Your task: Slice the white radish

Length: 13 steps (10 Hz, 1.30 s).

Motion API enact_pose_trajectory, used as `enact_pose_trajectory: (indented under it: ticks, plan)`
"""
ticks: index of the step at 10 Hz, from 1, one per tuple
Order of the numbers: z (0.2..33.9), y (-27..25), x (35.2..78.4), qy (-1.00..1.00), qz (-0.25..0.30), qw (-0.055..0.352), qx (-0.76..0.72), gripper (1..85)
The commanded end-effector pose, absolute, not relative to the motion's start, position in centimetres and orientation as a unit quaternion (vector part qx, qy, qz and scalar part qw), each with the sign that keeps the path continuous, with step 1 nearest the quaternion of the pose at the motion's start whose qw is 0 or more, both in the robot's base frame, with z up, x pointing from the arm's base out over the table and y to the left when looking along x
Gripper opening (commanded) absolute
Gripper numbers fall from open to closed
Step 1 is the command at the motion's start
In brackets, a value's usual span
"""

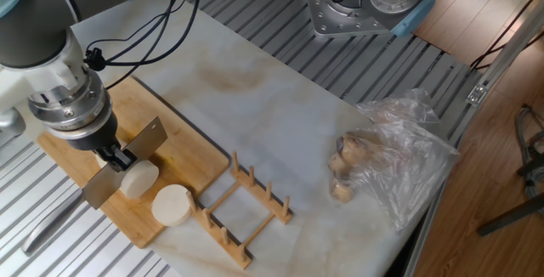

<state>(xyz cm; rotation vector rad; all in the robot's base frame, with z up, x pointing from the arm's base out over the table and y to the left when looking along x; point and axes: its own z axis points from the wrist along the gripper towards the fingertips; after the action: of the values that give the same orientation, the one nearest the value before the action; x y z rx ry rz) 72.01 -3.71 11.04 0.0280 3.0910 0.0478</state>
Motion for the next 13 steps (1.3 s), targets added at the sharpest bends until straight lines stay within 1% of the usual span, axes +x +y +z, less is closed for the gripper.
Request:
enact_pose_trajectory:
  ticks: [1,13]
  plan:
    - [10.94,-3.46,72.01,0.999,0.02,0.026,0.012,1.3]
    - [10.3,-3.59,72.04,0.999,0.015,0.026,0.011,1.3]
